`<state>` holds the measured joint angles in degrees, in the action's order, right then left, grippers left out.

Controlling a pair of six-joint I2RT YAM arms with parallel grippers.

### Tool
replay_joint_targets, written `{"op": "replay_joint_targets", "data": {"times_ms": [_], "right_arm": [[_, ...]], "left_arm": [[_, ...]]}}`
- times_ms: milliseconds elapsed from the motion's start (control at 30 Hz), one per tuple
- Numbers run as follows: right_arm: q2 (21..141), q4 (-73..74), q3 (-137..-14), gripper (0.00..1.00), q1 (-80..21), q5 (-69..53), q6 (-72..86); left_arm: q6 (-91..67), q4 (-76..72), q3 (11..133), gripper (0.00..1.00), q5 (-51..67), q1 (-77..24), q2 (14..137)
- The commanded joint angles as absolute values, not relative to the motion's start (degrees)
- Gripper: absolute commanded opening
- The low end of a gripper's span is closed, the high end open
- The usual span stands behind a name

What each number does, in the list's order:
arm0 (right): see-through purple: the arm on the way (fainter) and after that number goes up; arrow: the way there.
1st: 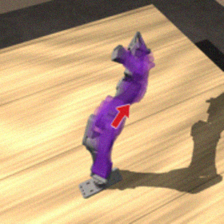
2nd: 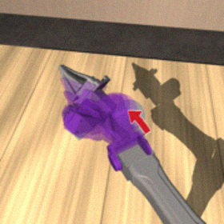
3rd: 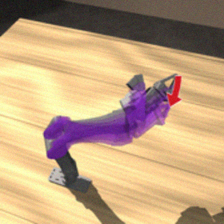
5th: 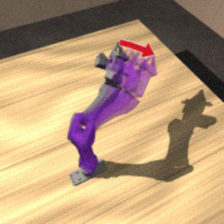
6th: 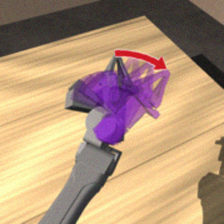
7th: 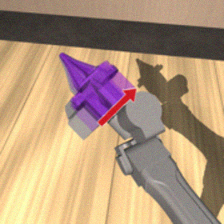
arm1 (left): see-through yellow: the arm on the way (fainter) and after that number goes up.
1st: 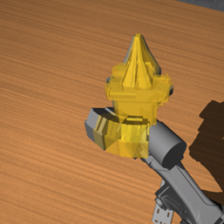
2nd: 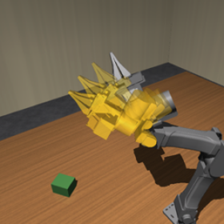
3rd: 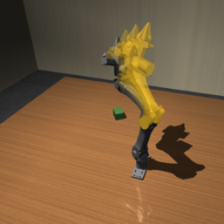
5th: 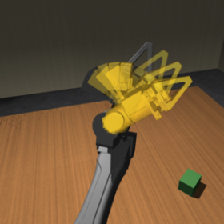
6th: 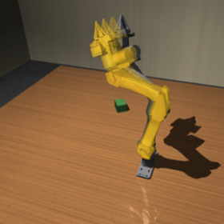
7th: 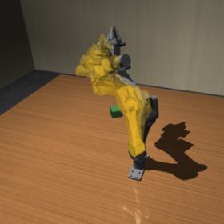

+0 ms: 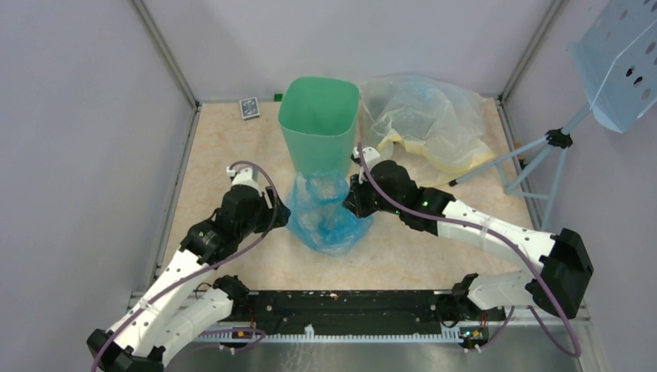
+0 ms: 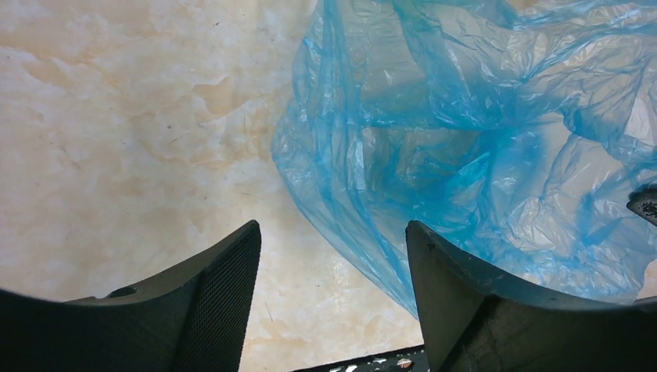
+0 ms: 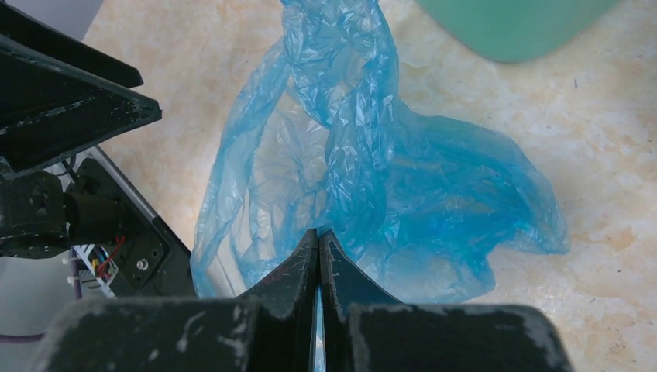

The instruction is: Put the trash bags into the trash bin

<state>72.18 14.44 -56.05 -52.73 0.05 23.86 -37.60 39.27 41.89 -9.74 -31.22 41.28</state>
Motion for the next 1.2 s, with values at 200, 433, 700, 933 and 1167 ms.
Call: {"op": "replay_joint_targets", "data": {"times_ms": [200, 433, 700, 933, 1167], "right_arm": [[72.8, 11.62, -57.19, 0.0, -52.65, -3.88, 24.37], [71.15, 12.02, -56.22, 0.0, -52.64, -4.4, 24.12], [69.83, 11.85, -54.79, 0.0, -52.65, -2.01, 25.08], [69.44, 19.12, -60.18, 0.0, -52.39, 5.07, 25.23], [73.87, 31.36, -92.06, 0.0, -48.26, -2.49, 20.47]], "left_arm": [[-36.67, 25.1, 41.07, 0.69, -3.26, -31.1, 52.96], [-38.11, 24.35, 43.77, 0.71, -7.29, -31.11, 61.92], [-43.04, 18.66, 38.26, 0.46, -6.02, -31.06, 68.28], [-36.58, 27.12, 47.76, 0.0, -7.35, -31.1, 63.97], [-29.58, 40.04, 84.04, 0.0, 2.1, -31.02, 65.43]]}}
